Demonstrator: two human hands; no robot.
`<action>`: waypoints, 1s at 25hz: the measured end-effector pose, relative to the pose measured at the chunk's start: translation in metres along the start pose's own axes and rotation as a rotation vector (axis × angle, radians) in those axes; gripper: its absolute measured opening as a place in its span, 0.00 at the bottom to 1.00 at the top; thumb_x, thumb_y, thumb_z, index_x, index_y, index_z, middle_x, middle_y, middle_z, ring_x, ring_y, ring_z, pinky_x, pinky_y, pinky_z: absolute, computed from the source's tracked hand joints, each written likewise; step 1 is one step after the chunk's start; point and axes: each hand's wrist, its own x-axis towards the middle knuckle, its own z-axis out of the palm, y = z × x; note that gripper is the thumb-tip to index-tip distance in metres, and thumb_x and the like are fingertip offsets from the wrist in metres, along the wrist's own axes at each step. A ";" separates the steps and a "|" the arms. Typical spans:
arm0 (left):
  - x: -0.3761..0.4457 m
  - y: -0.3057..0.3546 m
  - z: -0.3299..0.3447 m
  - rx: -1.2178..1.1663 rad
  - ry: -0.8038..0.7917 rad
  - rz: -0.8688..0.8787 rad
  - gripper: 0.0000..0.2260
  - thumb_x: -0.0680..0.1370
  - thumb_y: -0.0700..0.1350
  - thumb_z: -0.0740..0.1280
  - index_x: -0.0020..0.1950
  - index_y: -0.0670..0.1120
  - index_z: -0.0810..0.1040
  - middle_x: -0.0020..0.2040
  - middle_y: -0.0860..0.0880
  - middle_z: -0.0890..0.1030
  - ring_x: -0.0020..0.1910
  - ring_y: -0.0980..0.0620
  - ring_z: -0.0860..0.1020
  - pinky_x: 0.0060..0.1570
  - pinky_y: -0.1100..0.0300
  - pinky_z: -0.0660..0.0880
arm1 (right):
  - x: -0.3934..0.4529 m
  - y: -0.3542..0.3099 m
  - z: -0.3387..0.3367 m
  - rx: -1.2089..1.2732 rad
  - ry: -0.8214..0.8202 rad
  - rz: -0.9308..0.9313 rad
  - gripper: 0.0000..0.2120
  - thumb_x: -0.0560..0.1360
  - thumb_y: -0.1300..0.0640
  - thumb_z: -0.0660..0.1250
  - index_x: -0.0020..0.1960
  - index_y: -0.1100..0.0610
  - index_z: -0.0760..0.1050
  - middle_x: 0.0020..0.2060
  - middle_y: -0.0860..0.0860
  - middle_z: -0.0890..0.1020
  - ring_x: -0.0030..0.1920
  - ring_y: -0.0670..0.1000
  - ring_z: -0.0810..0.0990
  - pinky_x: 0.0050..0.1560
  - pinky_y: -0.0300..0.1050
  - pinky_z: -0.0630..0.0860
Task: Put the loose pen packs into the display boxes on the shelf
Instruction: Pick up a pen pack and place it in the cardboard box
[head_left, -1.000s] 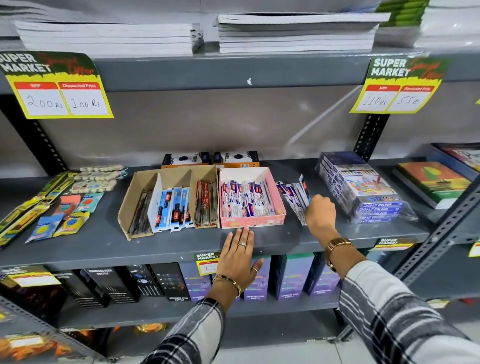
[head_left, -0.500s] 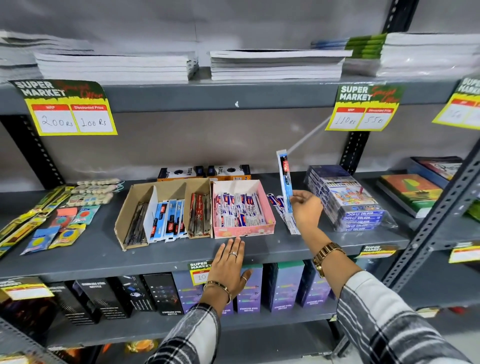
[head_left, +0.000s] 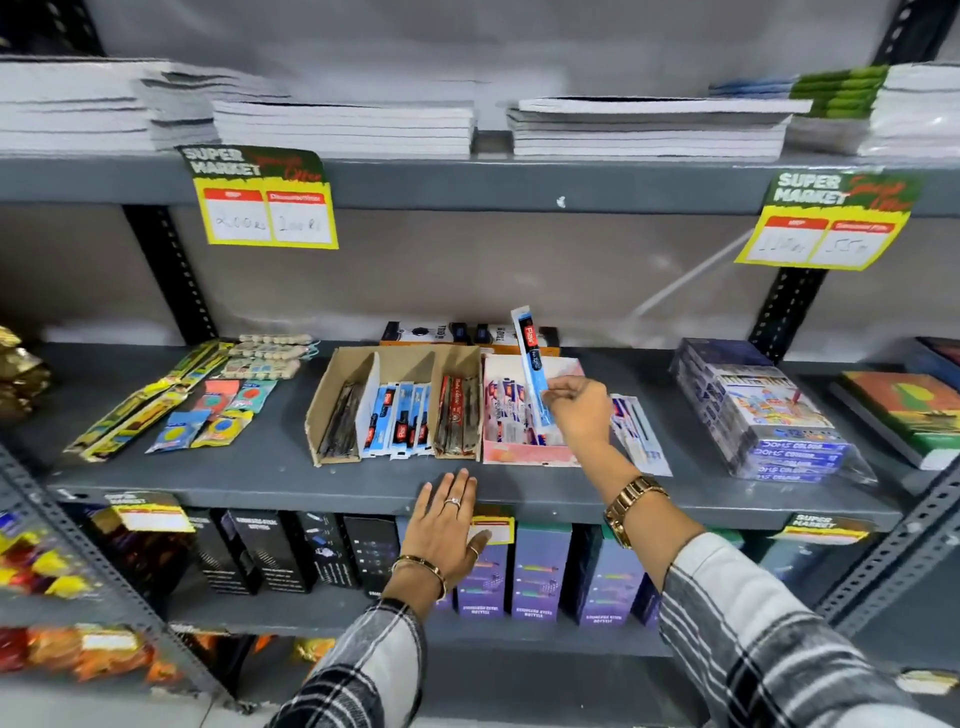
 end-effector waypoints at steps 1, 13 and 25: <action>-0.003 -0.009 0.000 -0.002 -0.002 -0.027 0.30 0.81 0.57 0.49 0.75 0.43 0.42 0.78 0.45 0.45 0.75 0.47 0.44 0.73 0.49 0.41 | -0.002 -0.004 0.012 0.001 -0.030 0.006 0.08 0.71 0.69 0.68 0.50 0.66 0.81 0.47 0.62 0.85 0.43 0.52 0.80 0.46 0.41 0.76; -0.035 -0.094 -0.003 -0.003 0.045 -0.197 0.30 0.81 0.55 0.52 0.75 0.42 0.43 0.78 0.44 0.46 0.75 0.47 0.45 0.73 0.52 0.42 | -0.021 -0.047 0.149 -0.279 -0.245 -0.042 0.07 0.71 0.67 0.67 0.48 0.62 0.82 0.52 0.60 0.84 0.55 0.58 0.81 0.57 0.50 0.78; -0.037 -0.103 0.008 0.054 0.256 -0.108 0.30 0.66 0.60 0.73 0.61 0.43 0.77 0.61 0.46 0.80 0.60 0.48 0.77 0.55 0.52 0.76 | -0.020 -0.037 0.201 -0.714 -0.398 -0.324 0.13 0.73 0.72 0.57 0.53 0.71 0.75 0.53 0.69 0.80 0.56 0.66 0.78 0.53 0.54 0.77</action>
